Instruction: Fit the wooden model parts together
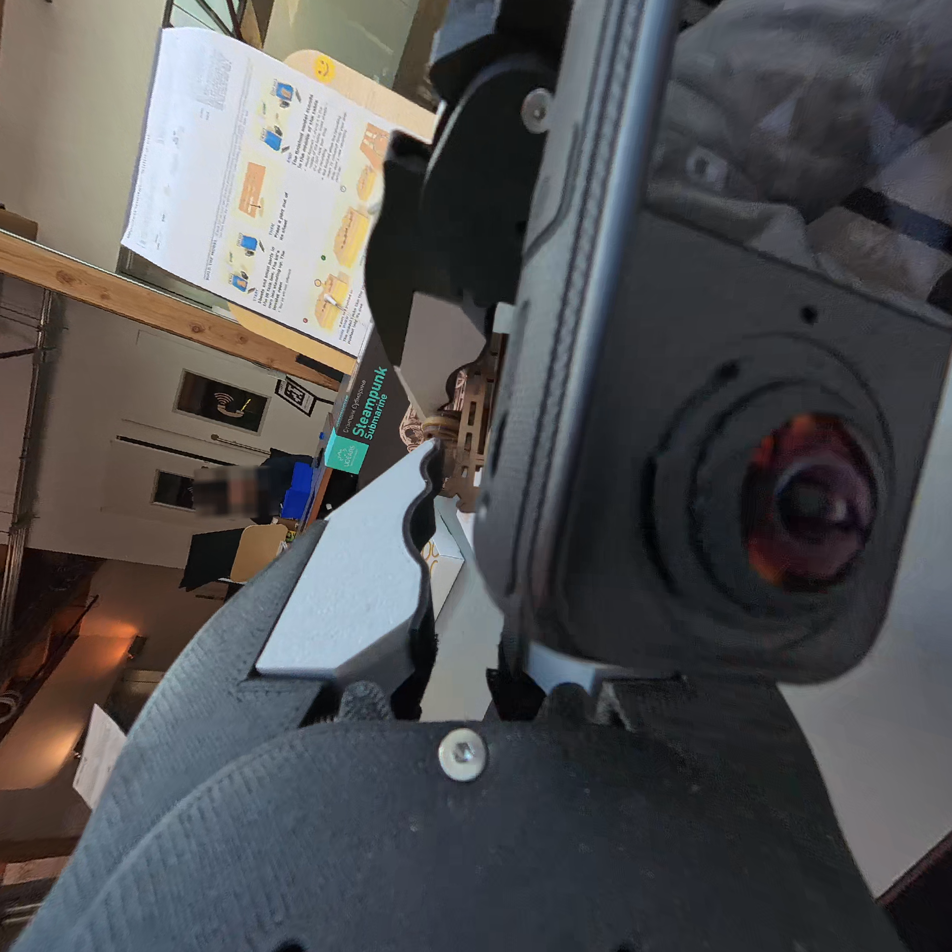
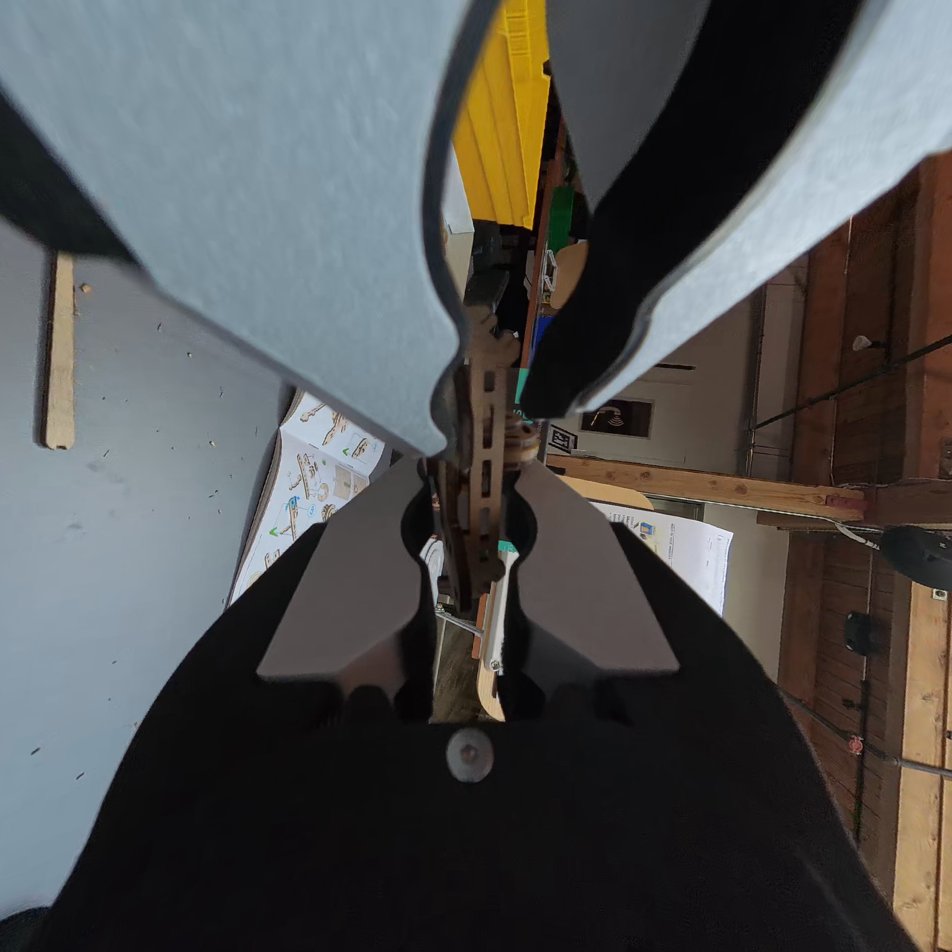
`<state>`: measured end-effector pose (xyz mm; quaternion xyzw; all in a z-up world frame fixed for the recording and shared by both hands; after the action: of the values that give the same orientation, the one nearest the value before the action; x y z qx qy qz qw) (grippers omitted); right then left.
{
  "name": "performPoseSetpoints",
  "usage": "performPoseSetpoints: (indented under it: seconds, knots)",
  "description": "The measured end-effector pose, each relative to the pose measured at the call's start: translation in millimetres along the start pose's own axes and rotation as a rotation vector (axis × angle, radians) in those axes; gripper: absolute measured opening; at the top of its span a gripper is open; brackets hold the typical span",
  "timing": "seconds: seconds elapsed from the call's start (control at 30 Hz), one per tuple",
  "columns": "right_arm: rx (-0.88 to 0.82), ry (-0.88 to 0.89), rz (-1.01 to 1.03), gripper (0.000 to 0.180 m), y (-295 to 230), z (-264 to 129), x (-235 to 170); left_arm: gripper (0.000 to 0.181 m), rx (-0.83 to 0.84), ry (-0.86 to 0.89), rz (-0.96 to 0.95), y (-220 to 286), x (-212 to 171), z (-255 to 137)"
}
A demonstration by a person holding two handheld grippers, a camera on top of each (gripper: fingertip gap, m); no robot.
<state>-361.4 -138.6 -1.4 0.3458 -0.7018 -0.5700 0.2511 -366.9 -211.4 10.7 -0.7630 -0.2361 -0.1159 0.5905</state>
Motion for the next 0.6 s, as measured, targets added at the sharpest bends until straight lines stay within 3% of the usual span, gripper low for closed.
performPoseSetpoints:
  seconds: [0.03,0.17,0.33,0.53,0.6]
  knots:
    - [-0.008,-0.003,0.009,0.020,1.8,0.7,-2.3,0.027,-0.016,0.023,-0.056,-2.3,-1.5,-3.3]
    - [-0.067,0.020,0.020,0.020,8.7,-0.3,-3.0,0.034,-0.201,0.180,-0.422,-10.9,-10.8,-16.4]
    - [-0.119,0.050,-0.006,0.020,10.0,-2.8,2.1,0.017,-0.415,0.401,-0.863,-29.4,-19.6,-22.8]
    - [-0.156,0.075,0.019,0.020,14.9,-5.1,2.5,0.014,-0.455,0.380,-0.892,-21.4,-24.2,-10.4]
    - [-0.160,0.071,0.023,0.020,14.8,-3.3,1.3,0.002,-0.453,0.405,-0.872,-19.6,-21.9,-10.1]
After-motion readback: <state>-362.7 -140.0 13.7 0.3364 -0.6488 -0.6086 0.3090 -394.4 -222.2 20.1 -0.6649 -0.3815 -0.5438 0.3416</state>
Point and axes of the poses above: each gripper's, where its closed fingertips meet, z out along the fingers, x out of its top, y = z × x across the jaws, the point moved 5 cm from there along -z, back along the fingers, and after that the axes turned 7 degrees about -y, right-handed, at the moved point
